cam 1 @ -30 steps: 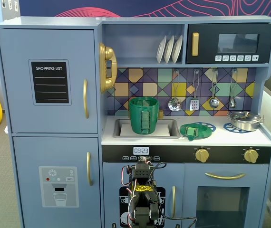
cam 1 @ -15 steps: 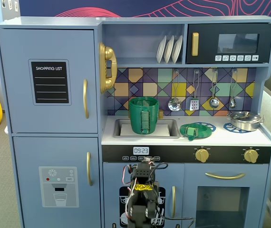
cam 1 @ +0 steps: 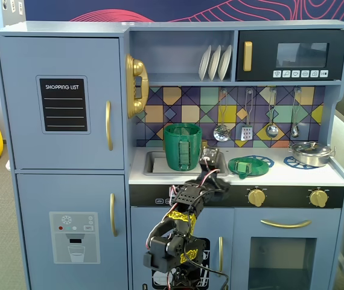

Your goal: Pick up the lid from the counter and put it on the green recipient

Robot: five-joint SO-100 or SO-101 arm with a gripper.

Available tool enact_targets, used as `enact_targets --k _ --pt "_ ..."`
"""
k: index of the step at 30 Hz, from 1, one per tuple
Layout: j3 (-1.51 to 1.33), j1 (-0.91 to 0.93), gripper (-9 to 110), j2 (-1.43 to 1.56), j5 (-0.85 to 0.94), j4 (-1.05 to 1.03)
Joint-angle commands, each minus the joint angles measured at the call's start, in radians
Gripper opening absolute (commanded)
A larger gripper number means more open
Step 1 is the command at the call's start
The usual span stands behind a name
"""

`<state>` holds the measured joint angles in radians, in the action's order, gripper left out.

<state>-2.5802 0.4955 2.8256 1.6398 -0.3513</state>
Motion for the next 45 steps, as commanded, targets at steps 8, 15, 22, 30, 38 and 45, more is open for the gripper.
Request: enact_targets --k 8,15,22,30,38,45 --pt "0.094 0.144 37 -0.137 -0.032 0.245" --pt "0.184 0.126 35 -0.284 -0.020 0.298" --pt "0.290 0.100 33 -0.451 -0.006 0.368" --pt "0.428 0.081 32 -0.627 0.009 0.396" --pt "0.540 0.054 24 -0.765 0.031 0.396" --pt "0.623 0.031 0 -0.838 0.078 0.373"
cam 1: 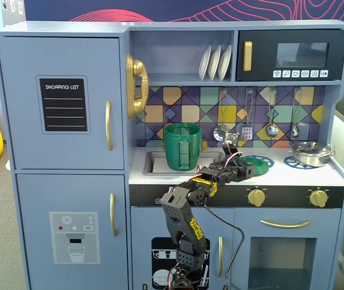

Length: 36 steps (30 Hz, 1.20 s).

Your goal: Pick up the lid from the counter and put it on the green recipient

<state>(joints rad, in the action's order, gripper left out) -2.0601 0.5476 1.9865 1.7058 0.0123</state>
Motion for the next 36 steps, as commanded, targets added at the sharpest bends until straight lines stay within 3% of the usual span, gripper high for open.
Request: enact_targets --k 1,10,22,36 --pt "0.115 -0.025 0 0.000 0.006 0.009" --pt "0.293 -0.081 0 0.064 -0.058 -0.087" --pt "0.658 -0.245 0 0.124 -0.041 -0.506" --pt "0.816 -0.422 0 0.101 -0.037 -0.693"
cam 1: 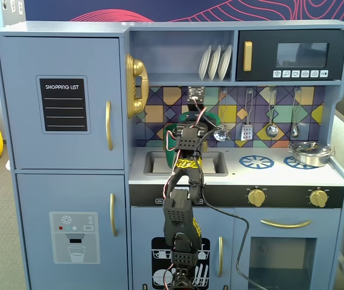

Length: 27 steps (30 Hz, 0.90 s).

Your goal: Pick up the lid from the counter and put it on the green recipient

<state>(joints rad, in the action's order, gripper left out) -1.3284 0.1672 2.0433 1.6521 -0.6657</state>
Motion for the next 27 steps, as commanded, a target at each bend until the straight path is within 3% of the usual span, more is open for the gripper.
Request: enact_targets --k 1,27 --pt "0.087 -0.051 0 0.040 0.025 -0.015" --pt "0.084 -0.126 0 -0.066 0.094 0.023"
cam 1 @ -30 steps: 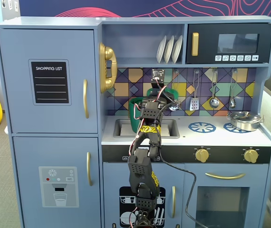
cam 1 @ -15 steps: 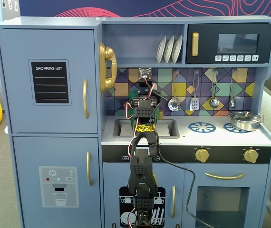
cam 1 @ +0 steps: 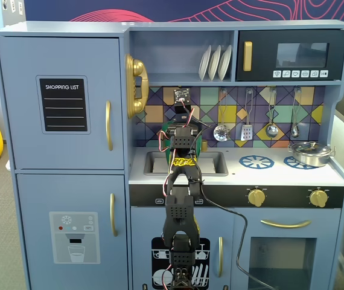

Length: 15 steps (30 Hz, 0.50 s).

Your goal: Pick up the lid from the counter and put it on the green recipient

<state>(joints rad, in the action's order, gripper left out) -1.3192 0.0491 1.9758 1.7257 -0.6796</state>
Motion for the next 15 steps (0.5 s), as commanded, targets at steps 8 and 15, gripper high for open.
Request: enact_targets --k 8,15 --pt "0.003 -0.008 23 0.029 -0.031 0.086" --pt "0.069 -0.005 31 0.051 -0.038 0.071"
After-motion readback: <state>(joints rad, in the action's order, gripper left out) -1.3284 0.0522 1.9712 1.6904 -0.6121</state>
